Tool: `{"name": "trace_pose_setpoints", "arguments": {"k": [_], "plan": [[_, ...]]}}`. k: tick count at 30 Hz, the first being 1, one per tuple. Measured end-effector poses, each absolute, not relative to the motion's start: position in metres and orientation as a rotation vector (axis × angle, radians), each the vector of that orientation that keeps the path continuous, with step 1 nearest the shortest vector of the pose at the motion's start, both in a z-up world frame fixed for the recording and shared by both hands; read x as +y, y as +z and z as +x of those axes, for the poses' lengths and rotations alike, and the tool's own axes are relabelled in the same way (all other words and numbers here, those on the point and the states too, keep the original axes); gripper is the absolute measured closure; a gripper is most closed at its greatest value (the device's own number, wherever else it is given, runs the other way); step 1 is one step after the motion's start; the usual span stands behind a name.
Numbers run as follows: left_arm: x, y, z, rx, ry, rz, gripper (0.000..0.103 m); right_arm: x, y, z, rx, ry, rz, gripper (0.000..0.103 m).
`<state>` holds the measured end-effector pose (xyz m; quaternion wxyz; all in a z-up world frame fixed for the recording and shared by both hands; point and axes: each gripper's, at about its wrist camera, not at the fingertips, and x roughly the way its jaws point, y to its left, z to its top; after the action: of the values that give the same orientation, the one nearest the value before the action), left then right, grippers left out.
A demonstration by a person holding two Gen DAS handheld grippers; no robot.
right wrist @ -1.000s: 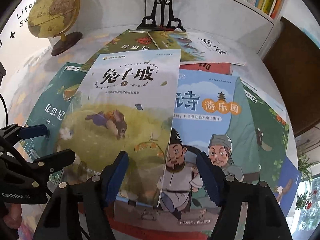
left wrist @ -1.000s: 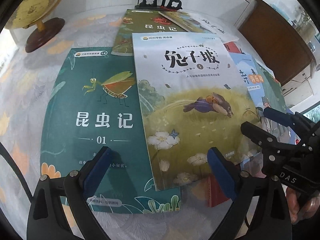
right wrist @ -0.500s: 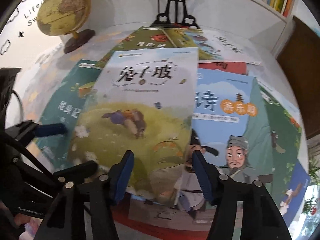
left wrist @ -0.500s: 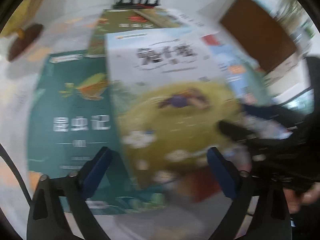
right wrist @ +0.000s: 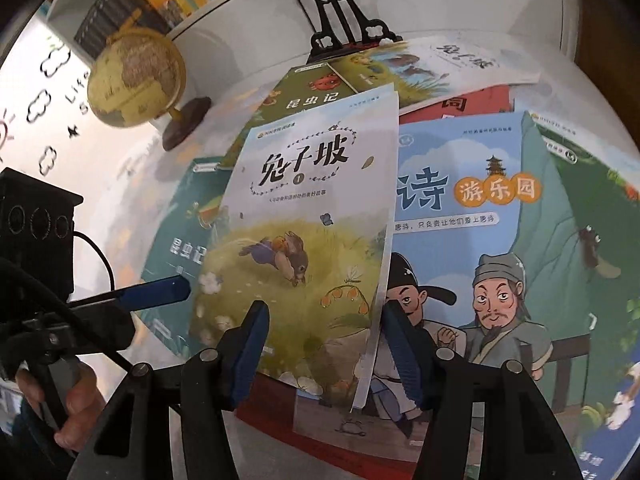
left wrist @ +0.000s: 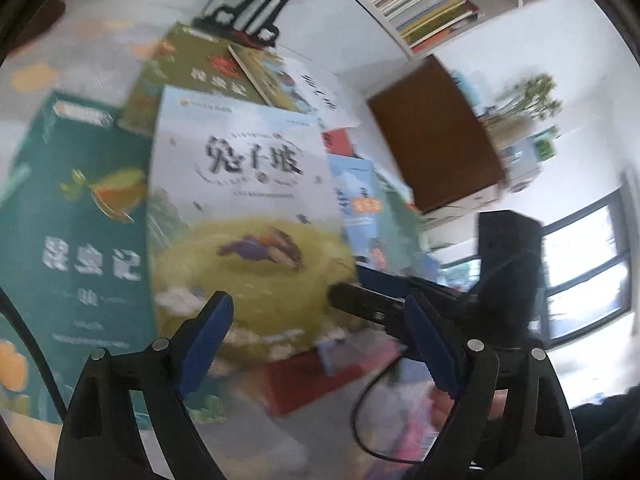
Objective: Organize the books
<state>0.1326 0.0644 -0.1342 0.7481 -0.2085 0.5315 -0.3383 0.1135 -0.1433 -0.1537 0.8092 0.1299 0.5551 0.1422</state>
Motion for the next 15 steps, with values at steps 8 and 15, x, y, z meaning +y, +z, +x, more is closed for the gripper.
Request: {"name": "trace_pose_setpoints", "arguments": {"k": [8, 15], "plan": [[0.072, -0.163, 0.128, 1.3, -0.549, -0.332, 0.017, -0.144, -0.151, 0.11, 1.196, 0.277, 0.241, 0.045], [0.064, -0.163, 0.122, 1.279, -0.604, -0.327, 0.014, -0.131, -0.152, 0.107, 1.192, 0.252, 0.126, 0.054]]}}
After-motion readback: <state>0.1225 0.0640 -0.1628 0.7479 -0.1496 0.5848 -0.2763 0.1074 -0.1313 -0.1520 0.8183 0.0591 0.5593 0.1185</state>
